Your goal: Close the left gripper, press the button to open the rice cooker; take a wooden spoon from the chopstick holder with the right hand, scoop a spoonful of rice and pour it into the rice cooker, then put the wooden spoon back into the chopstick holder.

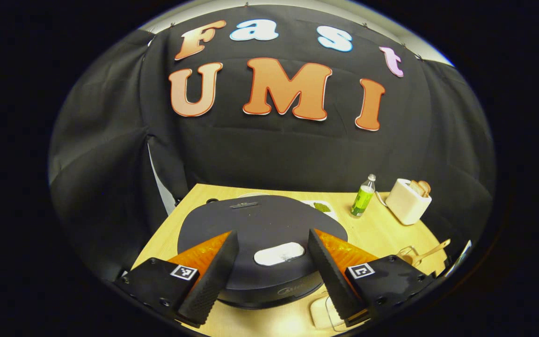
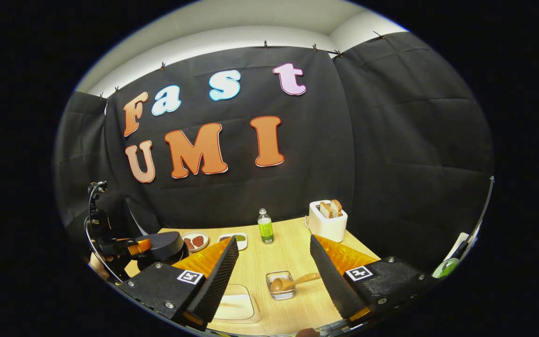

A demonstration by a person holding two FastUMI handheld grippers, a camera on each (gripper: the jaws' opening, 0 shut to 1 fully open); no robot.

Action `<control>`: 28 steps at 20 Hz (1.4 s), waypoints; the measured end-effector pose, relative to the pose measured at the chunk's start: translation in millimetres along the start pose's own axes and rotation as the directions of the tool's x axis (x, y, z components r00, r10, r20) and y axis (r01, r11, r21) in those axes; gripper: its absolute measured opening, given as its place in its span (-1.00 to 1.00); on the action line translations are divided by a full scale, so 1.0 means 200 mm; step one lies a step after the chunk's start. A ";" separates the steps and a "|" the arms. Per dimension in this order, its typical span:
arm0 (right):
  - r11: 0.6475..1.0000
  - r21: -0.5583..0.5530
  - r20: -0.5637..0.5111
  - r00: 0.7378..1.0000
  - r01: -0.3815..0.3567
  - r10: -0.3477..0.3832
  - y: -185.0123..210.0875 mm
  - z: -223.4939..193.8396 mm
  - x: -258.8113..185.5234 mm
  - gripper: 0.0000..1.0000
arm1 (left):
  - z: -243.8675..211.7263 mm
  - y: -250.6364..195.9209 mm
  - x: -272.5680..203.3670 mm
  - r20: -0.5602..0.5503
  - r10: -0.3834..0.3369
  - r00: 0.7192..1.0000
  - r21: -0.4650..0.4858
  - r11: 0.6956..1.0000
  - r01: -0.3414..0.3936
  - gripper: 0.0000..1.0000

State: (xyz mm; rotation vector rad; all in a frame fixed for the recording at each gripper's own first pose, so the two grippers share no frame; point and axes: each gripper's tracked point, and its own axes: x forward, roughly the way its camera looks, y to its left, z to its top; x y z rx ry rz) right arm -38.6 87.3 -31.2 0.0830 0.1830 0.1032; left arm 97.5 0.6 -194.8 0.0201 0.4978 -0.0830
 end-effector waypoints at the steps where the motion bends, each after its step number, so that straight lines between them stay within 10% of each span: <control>1: 1.000 0.008 -0.007 1.000 0.000 0.000 0.00 -0.02 0.00 0.89 | -0.04 0.00 0.01 -0.006 0.003 1.000 0.003 1.000 -0.003 0.93; 22: 0.998 0.014 -0.013 0.998 0.057 -0.057 -0.13 -0.04 0.00 0.89 | -0.23 0.00 0.02 -0.110 0.027 0.994 0.046 0.999 -0.022 0.92; 28: 0.997 -0.001 0.012 0.997 0.072 -0.072 -0.16 0.03 0.06 0.89 | 0.15 0.04 -0.17 -0.001 0.007 1.000 0.049 0.999 -0.007 1.00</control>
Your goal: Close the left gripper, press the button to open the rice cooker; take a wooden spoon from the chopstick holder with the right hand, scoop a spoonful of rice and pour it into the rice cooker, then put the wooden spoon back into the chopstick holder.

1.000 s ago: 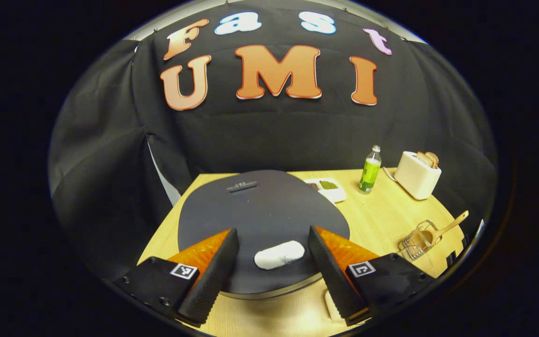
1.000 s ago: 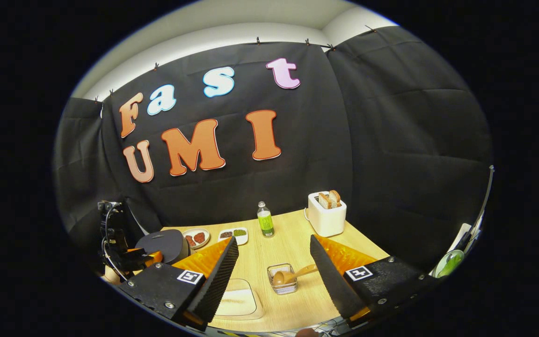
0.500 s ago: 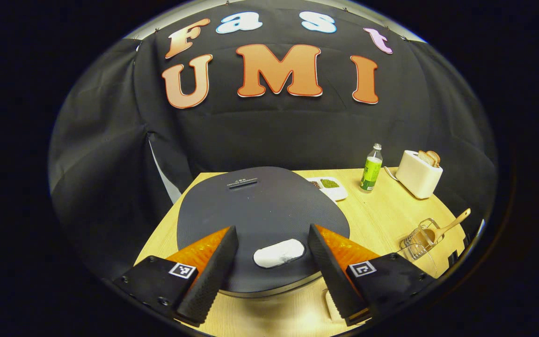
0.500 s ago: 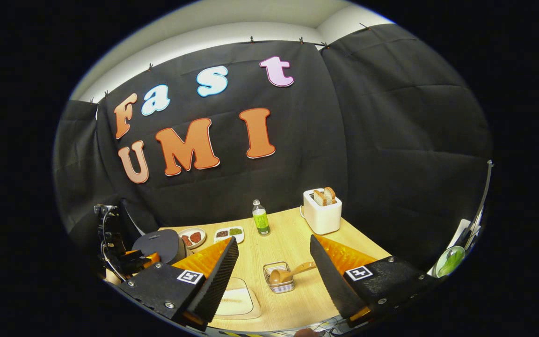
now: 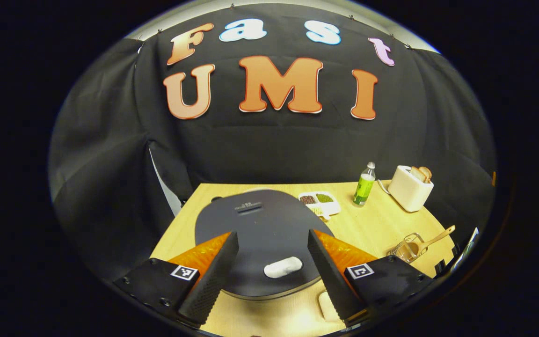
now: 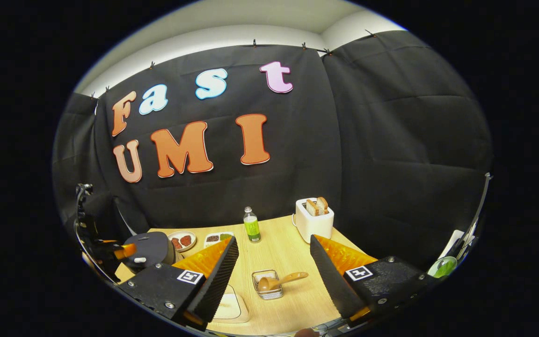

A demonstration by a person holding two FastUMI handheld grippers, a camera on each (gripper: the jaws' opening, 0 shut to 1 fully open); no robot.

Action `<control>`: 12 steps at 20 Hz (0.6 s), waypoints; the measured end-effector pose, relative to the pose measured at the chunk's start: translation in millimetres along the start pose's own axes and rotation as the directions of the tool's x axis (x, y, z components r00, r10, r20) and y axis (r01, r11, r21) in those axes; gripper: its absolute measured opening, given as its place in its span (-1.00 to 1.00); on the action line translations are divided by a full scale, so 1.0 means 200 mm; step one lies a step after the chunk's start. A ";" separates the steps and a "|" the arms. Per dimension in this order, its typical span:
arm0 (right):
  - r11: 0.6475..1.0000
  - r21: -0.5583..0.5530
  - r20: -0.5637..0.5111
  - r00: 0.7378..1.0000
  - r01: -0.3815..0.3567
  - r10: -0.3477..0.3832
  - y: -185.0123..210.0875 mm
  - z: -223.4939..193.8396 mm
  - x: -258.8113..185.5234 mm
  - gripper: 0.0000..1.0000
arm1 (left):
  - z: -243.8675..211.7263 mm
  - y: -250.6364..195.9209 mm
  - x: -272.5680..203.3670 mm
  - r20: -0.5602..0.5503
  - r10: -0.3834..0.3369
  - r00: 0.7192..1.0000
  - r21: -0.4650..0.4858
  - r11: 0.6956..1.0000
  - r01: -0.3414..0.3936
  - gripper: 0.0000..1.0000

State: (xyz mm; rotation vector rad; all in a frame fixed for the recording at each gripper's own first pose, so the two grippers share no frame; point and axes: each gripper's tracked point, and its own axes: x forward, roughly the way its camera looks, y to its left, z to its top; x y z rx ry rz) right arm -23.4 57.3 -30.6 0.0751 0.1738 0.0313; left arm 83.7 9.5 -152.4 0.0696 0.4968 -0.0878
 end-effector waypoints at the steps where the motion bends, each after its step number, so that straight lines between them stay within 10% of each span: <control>1: 1.000 -0.002 0.006 1.000 0.002 -0.002 0.00 0.01 0.01 0.89 | 0.08 0.02 -0.04 0.028 0.003 1.000 0.003 1.000 -0.003 0.92; 12: 0.998 -0.031 0.117 0.992 -0.048 0.051 0.15 0.29 0.15 0.89 | 0.80 0.35 -0.55 0.315 0.100 0.944 -0.040 0.995 -0.092 0.92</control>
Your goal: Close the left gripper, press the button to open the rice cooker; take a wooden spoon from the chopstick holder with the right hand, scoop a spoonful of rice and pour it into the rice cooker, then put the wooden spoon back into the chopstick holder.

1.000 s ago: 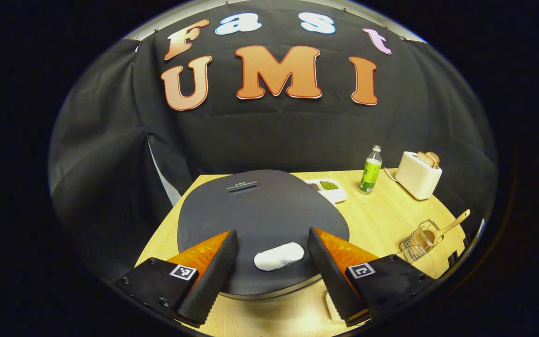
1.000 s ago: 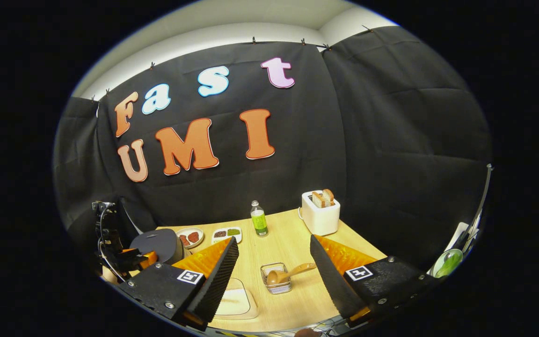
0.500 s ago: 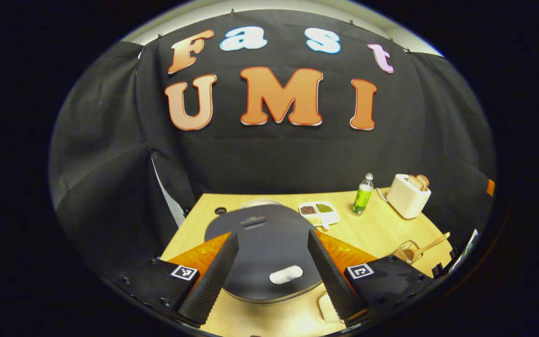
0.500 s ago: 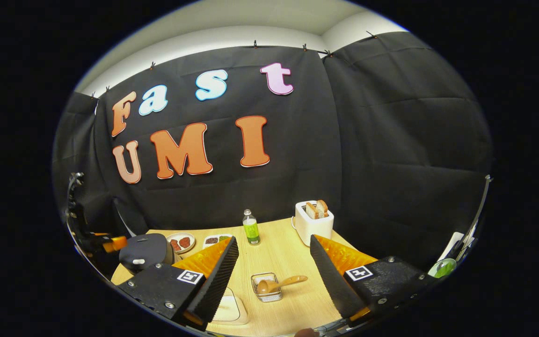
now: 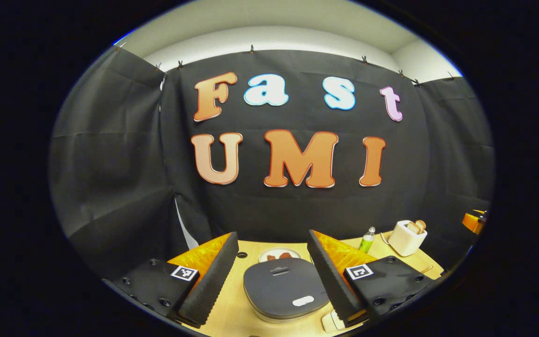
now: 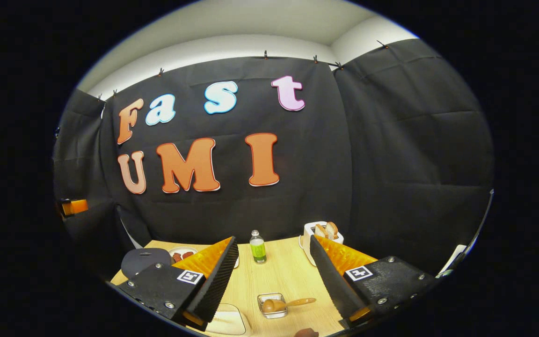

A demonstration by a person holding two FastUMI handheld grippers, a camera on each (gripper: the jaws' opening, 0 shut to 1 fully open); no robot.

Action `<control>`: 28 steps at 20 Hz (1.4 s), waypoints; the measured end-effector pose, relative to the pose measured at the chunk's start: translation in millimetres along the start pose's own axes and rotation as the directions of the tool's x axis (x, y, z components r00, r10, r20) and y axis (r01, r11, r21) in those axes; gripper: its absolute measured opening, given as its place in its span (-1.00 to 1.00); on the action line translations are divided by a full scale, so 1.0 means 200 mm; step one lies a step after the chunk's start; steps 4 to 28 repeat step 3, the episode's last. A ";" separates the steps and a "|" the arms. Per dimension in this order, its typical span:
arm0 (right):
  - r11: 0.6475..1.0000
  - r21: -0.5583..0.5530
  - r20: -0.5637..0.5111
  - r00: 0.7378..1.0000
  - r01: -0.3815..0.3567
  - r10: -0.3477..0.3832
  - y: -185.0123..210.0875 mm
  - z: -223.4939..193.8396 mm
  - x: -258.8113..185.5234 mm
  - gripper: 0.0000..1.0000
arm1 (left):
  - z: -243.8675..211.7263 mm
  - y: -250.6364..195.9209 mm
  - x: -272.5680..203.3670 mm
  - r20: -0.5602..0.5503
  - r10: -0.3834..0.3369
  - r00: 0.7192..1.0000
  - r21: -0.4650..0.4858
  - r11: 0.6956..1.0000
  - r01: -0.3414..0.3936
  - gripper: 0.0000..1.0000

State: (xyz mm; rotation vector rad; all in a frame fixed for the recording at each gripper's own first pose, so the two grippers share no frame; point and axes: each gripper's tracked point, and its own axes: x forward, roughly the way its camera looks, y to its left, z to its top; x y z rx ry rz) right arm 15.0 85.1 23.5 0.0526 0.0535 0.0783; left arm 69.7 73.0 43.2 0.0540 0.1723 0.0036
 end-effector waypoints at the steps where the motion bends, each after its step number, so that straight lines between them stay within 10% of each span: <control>1: 1.000 -0.003 0.011 1.000 -0.003 0.003 0.02 0.02 0.01 0.89 | 0.02 0.04 -0.03 0.022 0.024 0.999 0.006 1.000 -0.025 0.92; 28: 1.000 -0.017 0.035 0.999 -0.008 0.009 0.03 0.04 0.01 0.89 | 0.02 0.09 -0.08 0.047 0.062 0.997 0.027 0.998 -0.063 0.92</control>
